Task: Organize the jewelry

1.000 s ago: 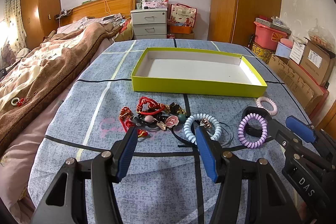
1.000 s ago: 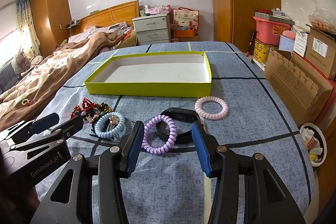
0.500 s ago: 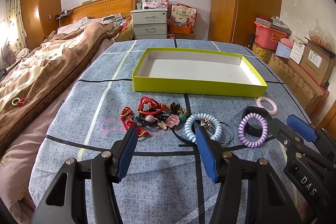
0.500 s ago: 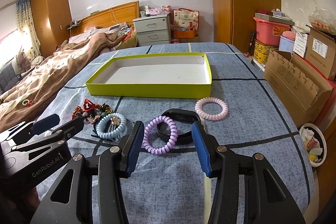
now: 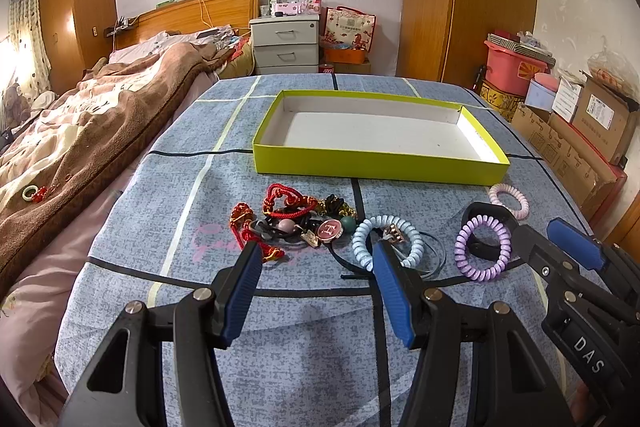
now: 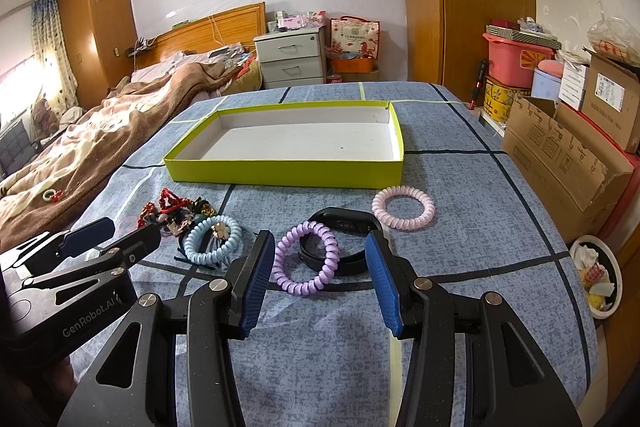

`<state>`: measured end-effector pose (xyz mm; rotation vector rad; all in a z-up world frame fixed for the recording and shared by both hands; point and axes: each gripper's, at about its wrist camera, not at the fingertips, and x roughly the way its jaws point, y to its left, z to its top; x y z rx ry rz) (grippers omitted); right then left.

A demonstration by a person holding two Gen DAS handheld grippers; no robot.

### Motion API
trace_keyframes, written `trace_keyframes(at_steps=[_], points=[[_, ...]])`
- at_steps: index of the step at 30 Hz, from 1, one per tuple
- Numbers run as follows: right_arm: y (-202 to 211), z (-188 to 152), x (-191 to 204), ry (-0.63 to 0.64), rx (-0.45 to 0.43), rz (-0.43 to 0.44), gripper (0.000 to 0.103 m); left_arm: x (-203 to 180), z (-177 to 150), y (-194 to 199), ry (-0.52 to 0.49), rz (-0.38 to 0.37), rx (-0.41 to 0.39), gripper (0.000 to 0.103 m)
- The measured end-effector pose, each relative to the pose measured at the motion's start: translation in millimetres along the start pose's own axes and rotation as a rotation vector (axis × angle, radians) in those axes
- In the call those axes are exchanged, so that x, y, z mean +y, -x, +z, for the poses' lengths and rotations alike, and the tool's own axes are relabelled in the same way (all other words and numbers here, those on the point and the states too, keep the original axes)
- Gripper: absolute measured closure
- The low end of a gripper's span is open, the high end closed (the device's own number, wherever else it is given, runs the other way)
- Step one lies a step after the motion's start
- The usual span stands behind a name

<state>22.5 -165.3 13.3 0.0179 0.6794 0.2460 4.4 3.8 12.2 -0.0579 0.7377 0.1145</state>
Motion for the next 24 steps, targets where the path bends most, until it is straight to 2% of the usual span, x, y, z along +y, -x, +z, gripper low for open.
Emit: trace_keyframes(at_steps=[7, 12, 15, 19, 22, 24], points=[[1, 0, -1, -0.006, 0.002, 0.011, 0.055, -1, 1, -2, -0.004, -0.005, 0.001, 0.043], [-2, 1, -14, -0.023, 0.027, 0.024, 0.055, 14, 0, -8, 0.025, -0.098, 0.023, 0.043], [-8, 1, -20, -0.021, 0.043, 0.023, 0.055, 24, 0, -15, 0.034, -0.127, 0.051, 0.043], [-13, 3, -17, 0.016, 0.046, 0.044, 0.055, 34, -2, -21, 0.032, -0.111, 0.069, 0.043], [-15, 5, -12, 0.034, 0.041, 0.070, 0.055, 45, -1, -23, 0.072, -0.146, 0.085, 0.043], [-19, 7, -8, 0.054, 0.051, 0.070, 0.055, 49, -1, -23, 0.067, -0.124, 0.079, 0.043]])
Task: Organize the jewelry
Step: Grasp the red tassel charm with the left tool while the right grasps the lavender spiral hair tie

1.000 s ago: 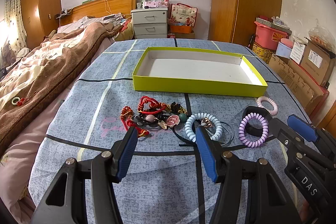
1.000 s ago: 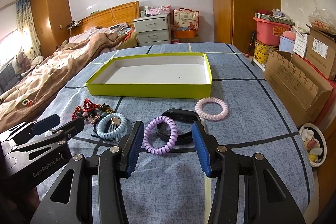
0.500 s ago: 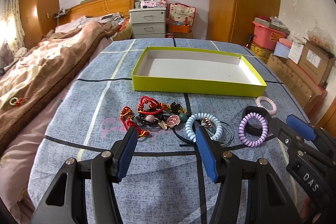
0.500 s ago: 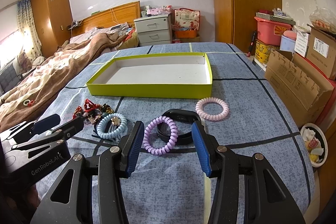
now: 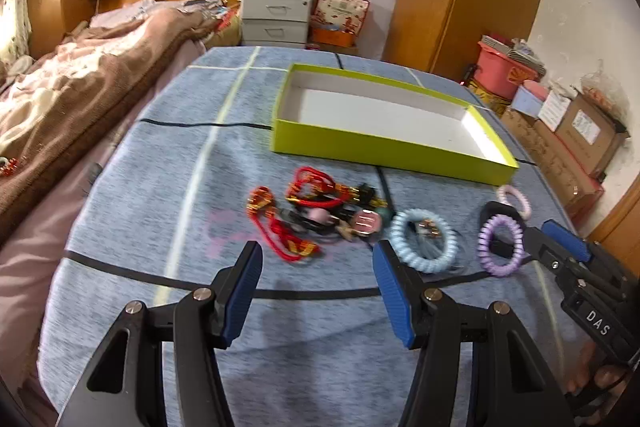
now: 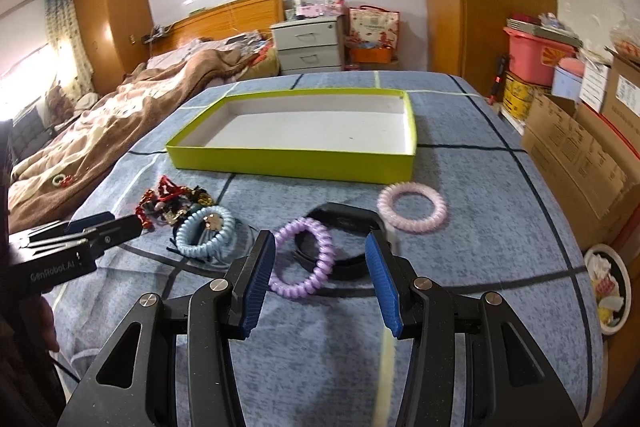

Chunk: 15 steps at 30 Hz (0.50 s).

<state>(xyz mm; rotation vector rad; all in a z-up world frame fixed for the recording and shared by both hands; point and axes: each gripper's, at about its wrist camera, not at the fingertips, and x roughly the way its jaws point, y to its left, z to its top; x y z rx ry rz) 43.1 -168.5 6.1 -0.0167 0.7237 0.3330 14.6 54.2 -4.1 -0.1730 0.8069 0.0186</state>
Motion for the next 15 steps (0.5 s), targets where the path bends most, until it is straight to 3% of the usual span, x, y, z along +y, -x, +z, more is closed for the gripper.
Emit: trace_keyframes(at_steps=[5, 8, 11, 15], points=[[-13, 3, 4, 0.029, 0.030, -0.004, 0.056, 16, 0, -2, 0.036, -0.026, 0.015, 0.043], [-19, 2, 6, 0.050, 0.050, -0.021, 0.072, 24, 0, -1, 0.053, -0.031, 0.013, 0.043], [-23, 1, 6, 0.057, 0.063, -0.017, 0.073, 32, 0, -1, 0.060, -0.019, 0.019, 0.043], [-26, -1, 5, 0.064, 0.080, -0.034, 0.090, 36, -1, -3, 0.058, -0.022, 0.030, 0.043]])
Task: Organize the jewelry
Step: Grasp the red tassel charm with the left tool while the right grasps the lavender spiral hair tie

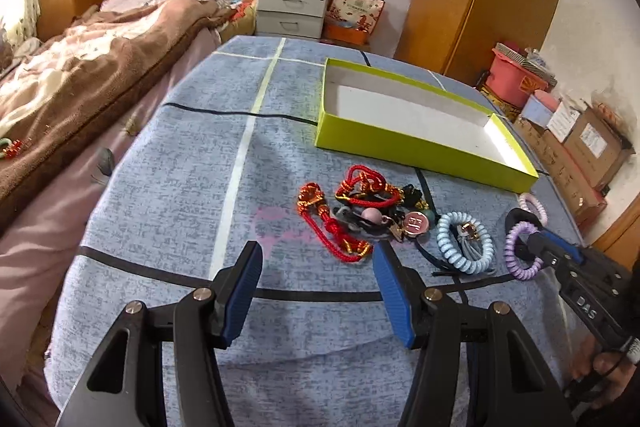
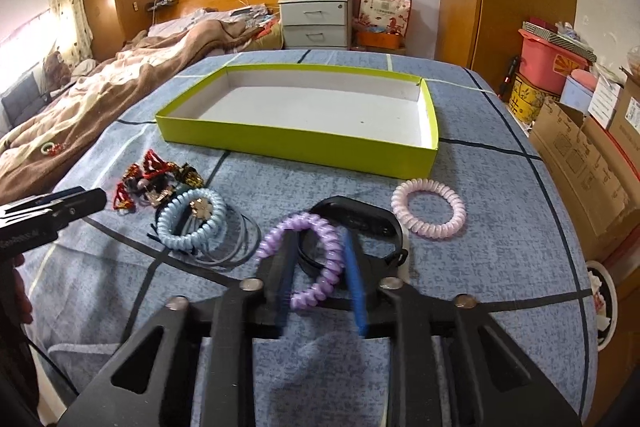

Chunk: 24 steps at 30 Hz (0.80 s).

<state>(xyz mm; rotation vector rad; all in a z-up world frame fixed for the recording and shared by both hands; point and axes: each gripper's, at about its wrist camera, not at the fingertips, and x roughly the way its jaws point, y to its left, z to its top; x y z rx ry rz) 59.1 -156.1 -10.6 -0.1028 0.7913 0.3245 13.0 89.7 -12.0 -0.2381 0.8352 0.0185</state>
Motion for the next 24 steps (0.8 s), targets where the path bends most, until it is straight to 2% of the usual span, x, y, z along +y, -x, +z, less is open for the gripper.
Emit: trace_keyframes(at_steps=[7, 14, 20, 24], points=[[2, 1, -3, -0.010, -0.008, 0.009, 0.093, 1, 1, -7, 0.006, -0.008, 0.029, 0.043], [15, 5, -4, -0.034, -0.051, 0.031, 0.093, -5, 9, -20, -0.005, 0.018, 0.043, 0.043], [20, 9, 0, -0.035, -0.075, 0.056, 0.093, -11, 14, -28, -0.057, 0.099, 0.049, 0.043], [22, 11, 1, -0.038, -0.084, 0.068, 0.093, 0, 12, -24, -0.059, 0.144, 0.052, 0.043]])
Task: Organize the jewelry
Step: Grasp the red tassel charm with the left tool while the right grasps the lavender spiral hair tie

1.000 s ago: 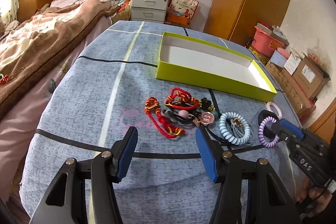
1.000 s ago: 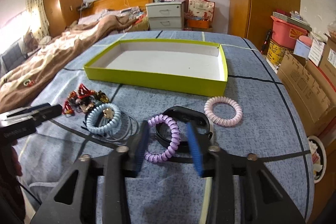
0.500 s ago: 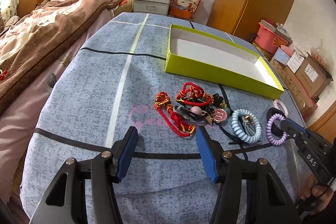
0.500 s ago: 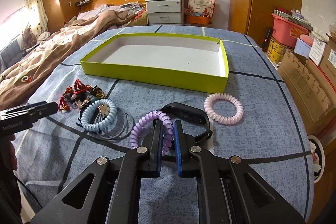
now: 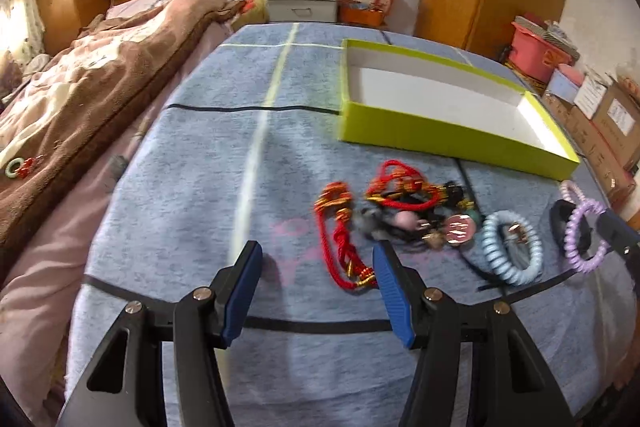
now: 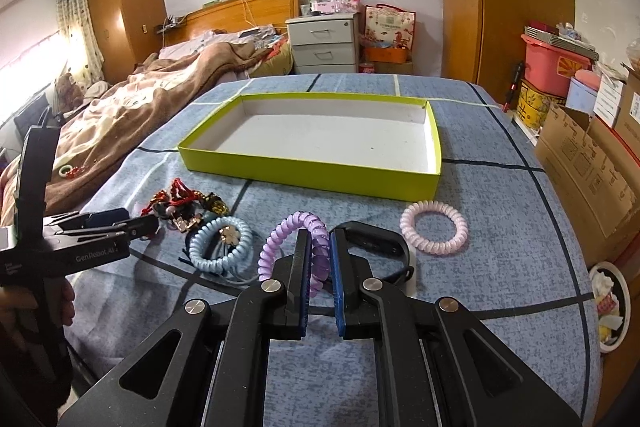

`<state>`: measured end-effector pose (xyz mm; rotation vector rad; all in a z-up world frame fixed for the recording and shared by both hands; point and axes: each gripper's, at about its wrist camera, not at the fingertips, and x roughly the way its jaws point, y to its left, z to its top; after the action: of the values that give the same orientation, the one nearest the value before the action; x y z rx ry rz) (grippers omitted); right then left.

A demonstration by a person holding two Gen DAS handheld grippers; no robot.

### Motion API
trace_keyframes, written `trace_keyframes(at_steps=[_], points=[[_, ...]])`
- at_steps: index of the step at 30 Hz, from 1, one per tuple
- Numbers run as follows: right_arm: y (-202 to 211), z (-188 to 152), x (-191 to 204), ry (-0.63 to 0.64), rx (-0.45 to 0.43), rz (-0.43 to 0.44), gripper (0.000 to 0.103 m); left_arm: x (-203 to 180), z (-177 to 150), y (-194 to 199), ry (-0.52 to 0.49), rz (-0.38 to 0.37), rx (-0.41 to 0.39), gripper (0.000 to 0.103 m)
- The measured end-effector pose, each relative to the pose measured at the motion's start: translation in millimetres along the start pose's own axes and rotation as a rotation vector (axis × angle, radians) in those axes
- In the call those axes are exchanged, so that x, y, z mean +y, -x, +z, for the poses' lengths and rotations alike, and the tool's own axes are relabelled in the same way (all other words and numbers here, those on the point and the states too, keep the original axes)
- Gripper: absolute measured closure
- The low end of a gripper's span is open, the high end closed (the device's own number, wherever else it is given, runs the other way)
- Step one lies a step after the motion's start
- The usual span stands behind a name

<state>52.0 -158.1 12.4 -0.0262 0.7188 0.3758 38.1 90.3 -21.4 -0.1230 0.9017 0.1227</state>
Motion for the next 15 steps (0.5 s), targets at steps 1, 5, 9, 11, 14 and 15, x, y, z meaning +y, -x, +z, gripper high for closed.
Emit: trace_keyframes(at_steps=[1, 5, 9, 11, 14, 15], points=[[0, 0, 0, -0.002, -0.001, 0.004, 0.093, 4, 0, 1, 0.008, 0.012, 0.001, 0.043], [0, 0, 1, -0.008, -0.005, 0.010, 0.093, 14, 2, -2, 0.009, 0.029, 0.002, 0.043], [1, 2, 0, -0.013, -0.010, 0.014, 0.093, 5, 10, -9, -0.041, 0.025, 0.010, 0.043], [1, 2, 0, -0.016, -0.011, 0.013, 0.093, 4, 14, -13, -0.046, 0.004, 0.009, 0.043], [2, 3, -1, -0.018, -0.010, 0.013, 0.093, 1, 21, -19, -0.066, 0.021, 0.010, 0.043], [2, 3, -1, -0.018, -0.012, 0.014, 0.093, 0, 22, -19, -0.072, 0.019, 0.014, 0.043]])
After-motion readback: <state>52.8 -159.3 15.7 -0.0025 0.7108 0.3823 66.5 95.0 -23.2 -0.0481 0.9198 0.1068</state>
